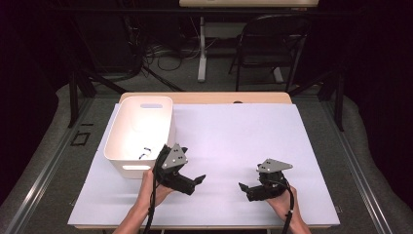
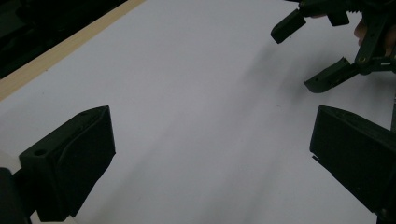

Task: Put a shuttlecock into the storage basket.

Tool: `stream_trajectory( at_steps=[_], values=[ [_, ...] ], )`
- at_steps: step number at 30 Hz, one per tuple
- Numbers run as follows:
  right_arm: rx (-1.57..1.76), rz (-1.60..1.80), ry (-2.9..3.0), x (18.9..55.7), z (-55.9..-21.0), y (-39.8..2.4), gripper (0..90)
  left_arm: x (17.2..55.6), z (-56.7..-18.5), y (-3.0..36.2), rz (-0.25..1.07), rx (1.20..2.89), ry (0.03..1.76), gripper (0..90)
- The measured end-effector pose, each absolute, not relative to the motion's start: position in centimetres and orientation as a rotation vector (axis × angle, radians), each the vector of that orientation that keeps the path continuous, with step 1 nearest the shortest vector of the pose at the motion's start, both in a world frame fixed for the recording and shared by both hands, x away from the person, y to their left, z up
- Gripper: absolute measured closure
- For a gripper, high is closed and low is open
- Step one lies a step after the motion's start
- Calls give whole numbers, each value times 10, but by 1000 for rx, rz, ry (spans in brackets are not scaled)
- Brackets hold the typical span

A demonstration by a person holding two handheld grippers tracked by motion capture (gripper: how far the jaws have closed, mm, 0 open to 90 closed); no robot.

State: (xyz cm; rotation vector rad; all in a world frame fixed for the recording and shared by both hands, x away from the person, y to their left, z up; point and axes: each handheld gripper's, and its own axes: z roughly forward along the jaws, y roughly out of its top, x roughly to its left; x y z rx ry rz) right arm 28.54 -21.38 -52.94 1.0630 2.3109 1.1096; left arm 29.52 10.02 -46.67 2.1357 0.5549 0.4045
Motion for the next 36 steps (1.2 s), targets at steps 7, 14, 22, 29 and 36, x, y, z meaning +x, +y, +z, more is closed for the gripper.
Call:
stream_trajectory(
  at_steps=[7, 14, 22, 29, 36],
  values=[
    [1069, 1113, 2307, 285, -530, -213, 44, 291, -491, 103, 365, 2154, 567, 0],
    [1070, 1104, 2317, 286, -532, -212, 44, 287, -510, 110, 346, 2157, 572, 0],
    [1060, 1097, 2320, 286, -534, -210, 44, 284, -523, 114, 320, 2151, 589, 0],
    [1056, 1095, 2325, 285, -534, -210, 44, 279, -534, 116, 309, 2145, 585, 0],
    [1050, 1100, 2322, 285, -536, -208, 41, 277, -541, 119, 290, 2146, 599, 0]
  ],
)
